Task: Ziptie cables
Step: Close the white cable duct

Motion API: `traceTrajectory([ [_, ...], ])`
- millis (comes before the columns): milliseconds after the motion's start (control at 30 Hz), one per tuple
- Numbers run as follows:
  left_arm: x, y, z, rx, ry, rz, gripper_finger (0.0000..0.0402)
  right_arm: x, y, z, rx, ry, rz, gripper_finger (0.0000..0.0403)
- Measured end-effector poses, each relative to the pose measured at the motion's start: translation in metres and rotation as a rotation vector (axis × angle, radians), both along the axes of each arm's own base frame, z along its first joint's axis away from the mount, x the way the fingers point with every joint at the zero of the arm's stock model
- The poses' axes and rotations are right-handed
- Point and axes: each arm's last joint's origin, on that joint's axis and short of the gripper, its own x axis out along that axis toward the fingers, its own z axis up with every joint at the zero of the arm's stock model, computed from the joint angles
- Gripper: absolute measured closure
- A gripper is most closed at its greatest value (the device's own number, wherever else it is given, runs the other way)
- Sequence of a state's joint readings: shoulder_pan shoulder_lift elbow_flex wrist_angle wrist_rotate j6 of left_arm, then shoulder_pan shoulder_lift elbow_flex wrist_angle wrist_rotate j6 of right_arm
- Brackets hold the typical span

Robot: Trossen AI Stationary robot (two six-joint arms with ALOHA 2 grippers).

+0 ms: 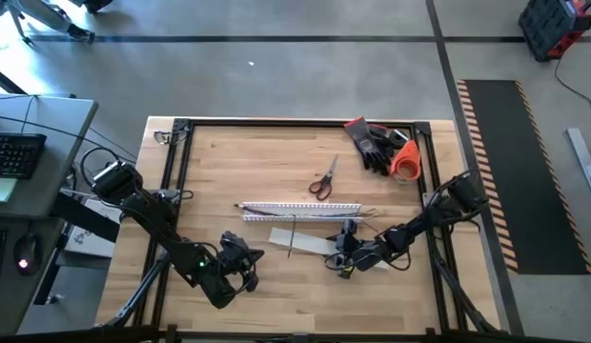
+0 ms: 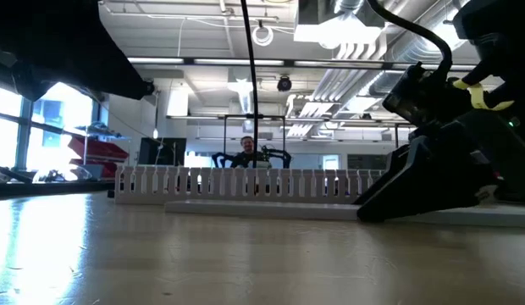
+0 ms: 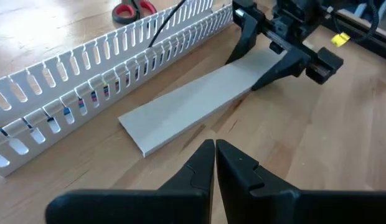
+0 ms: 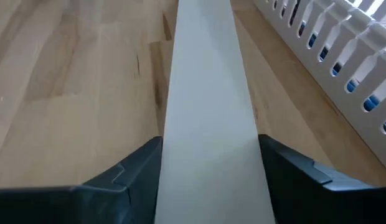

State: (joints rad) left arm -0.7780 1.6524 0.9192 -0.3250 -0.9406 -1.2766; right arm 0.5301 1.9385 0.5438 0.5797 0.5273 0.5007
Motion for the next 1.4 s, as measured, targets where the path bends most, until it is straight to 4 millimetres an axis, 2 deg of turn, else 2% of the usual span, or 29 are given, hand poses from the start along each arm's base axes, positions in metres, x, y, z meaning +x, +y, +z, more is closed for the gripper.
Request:
traceTrajectory([
  [200,0.003,-0.007,0.012,0.127,-0.118,-0.011,0.0401,0.001,0.001,0.004,-0.009,-0.037,0.045,0.0189],
  [367,-0.001,-0.002,0.036,0.149,-0.171,-0.016,0.0401,0.004,0.000,0.027,0.015,-0.064,0.163,0.0189],
  [467,-0.008,0.005,0.058,0.184,-0.208,-0.012,0.0401,0.005,0.001,0.048,0.037,-0.116,0.253,0.0189],
  [633,-0.023,0.021,0.097,0.250,-0.252,-0.025,0.0401,0.007,-0.006,0.087,-0.009,-0.261,0.261,0.0189],
  [767,-0.035,0.035,0.121,0.322,-0.264,-0.024,0.0401,0.006,-0.019,0.118,-0.051,-0.366,0.244,0.0189],
  [867,-0.041,0.045,0.131,0.360,-0.259,-0.013,0.0401,0.006,-0.035,0.133,-0.076,-0.393,0.200,0.0189],
  [967,-0.042,0.056,0.134,0.405,-0.230,0.015,0.0401,0.014,-0.053,0.152,-0.105,-0.371,0.144,0.0189],
  [1167,-0.034,0.087,0.119,0.459,-0.078,0.101,0.0402,0.046,-0.101,0.173,-0.165,-0.179,0.090,0.0189],
  [1300,-0.031,0.111,0.104,0.438,0.044,0.152,0.0402,0.068,-0.135,0.161,-0.129,-0.085,0.107,0.0189],
  [1400,-0.028,0.125,0.092,0.441,0.099,0.192,0.0402,0.086,-0.150,0.150,-0.085,-0.057,0.153,0.0189],
])
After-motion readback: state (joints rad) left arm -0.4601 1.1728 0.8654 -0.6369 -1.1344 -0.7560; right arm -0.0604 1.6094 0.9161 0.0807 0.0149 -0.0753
